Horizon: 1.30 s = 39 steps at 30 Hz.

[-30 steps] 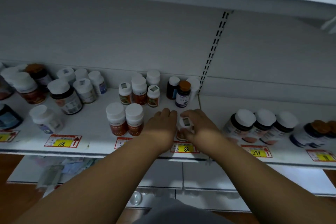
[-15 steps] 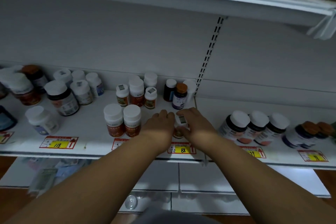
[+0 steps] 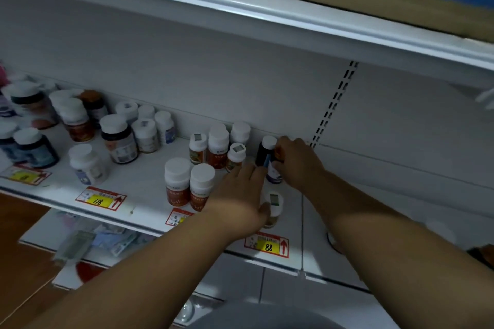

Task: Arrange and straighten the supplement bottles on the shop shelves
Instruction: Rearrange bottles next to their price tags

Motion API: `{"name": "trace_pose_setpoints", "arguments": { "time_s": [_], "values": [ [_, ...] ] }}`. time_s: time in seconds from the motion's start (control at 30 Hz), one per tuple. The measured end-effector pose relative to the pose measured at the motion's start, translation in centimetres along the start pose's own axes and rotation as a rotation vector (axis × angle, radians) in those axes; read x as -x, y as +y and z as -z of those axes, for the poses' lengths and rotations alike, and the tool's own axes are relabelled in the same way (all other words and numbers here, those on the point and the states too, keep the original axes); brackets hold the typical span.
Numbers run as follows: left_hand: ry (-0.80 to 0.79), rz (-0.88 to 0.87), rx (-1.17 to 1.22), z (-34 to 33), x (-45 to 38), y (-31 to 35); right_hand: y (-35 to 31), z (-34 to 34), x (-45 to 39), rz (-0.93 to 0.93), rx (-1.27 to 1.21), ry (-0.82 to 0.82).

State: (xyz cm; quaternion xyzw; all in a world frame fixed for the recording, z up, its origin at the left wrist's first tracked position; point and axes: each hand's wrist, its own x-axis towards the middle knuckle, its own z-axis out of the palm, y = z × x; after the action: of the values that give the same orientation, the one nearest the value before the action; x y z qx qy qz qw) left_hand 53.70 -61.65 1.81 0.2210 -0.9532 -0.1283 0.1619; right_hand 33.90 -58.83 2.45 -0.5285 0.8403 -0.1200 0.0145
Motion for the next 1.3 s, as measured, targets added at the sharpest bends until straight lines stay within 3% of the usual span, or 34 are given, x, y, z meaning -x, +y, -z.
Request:
{"name": "trace_pose_setpoints", "arguments": {
  "time_s": [0.1, 0.2, 0.37, 0.47, 0.53, 0.87, 1.13, 1.3],
  "values": [
    [0.06, -0.009, 0.046, 0.5, 0.0, 0.0, -0.1, -0.4, 0.2, -0.053, -0.056, 0.06],
    [0.109, -0.007, 0.136, 1.0, 0.3, -0.3, -0.3, 0.2, 1.6, -0.142, -0.279, 0.163],
    [0.266, -0.003, 0.273, 1.7, 0.9, 0.8, -1.7, 3.6, 6.9, -0.201, -0.667, 0.524],
    [0.208, -0.034, 0.389, 1.7, 0.8, 3.5, -2.9, 5.6, 10.6, -0.345, -1.005, 0.728],
    [0.115, -0.072, 0.451, 1.4, 1.0, 6.0, -3.1, 6.8, 13.5, -0.376, -1.069, 0.821],
    [-0.151, -0.339, 0.741, -2.8, 4.5, 20.8, 4.4, 11.3, 30.4, -0.511, -0.906, 0.822],
    [-0.174, -0.355, 0.66, -9.6, 4.9, 37.1, 17.7, 14.3, 41.9, -0.62, -0.86, 0.775],
    [-0.169, -0.298, 0.594, -12.3, 3.9, 41.4, 23.4, 14.8, 43.4, -0.61, -0.931, 0.692]
  ]
}}
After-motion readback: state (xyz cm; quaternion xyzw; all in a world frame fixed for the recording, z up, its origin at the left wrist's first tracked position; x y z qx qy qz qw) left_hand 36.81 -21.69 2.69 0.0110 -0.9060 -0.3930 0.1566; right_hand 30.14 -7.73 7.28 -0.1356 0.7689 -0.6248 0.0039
